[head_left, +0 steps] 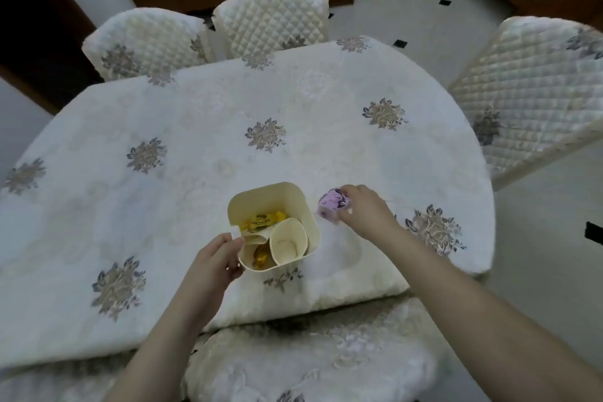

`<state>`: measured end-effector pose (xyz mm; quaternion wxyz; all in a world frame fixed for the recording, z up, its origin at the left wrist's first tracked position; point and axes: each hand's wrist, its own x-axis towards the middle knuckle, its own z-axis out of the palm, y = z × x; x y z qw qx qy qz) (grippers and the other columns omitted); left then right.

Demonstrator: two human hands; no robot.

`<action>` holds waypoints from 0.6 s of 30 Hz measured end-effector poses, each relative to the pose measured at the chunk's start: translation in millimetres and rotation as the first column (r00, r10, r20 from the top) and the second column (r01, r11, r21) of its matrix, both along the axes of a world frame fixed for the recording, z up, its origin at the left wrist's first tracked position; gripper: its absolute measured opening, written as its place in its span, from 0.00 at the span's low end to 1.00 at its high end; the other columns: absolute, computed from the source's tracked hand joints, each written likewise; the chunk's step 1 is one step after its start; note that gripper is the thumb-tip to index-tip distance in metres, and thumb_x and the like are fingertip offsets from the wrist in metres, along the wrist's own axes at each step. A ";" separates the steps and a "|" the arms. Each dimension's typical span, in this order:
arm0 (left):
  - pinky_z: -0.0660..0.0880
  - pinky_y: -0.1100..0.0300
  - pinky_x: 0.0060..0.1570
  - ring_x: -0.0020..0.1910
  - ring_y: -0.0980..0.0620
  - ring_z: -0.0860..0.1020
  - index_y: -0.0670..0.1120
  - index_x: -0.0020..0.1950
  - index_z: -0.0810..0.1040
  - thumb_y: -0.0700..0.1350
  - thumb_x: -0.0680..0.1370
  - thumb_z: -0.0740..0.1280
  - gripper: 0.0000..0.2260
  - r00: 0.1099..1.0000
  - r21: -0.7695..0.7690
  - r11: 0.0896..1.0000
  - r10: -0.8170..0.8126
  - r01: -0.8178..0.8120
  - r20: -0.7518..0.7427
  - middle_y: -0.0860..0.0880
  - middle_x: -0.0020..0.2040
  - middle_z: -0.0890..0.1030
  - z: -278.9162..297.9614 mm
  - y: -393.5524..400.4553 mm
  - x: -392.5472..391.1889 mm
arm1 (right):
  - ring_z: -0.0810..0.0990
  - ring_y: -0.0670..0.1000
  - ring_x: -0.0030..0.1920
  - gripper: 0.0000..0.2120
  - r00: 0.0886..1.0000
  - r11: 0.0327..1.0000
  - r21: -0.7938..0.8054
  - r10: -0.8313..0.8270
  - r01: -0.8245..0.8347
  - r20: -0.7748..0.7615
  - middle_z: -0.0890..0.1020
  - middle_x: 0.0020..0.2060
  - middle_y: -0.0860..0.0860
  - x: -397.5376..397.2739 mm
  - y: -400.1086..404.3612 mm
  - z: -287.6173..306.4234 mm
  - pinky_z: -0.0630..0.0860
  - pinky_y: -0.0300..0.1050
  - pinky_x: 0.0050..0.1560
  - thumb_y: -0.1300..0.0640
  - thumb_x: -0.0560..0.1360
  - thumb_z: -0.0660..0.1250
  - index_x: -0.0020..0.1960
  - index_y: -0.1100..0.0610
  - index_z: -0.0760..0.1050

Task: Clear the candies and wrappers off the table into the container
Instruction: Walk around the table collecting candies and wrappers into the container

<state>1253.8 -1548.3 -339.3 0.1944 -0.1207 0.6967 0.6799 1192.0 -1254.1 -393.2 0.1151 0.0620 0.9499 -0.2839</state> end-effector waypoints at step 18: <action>0.69 0.62 0.33 0.28 0.56 0.69 0.50 0.32 0.77 0.42 0.80 0.65 0.15 0.927 0.022 0.928 0.372 -0.373 0.040 0.51 0.29 0.69 -4.3 19.7 41.9 | 0.72 0.60 0.58 0.15 0.943 0.836 0.459 0.333 -0.301 0.012 0.74 0.60 0.57 -40.4 -12.4 -74.6 0.69 0.52 0.56 0.56 0.78 0.57 0.63 0.55 0.71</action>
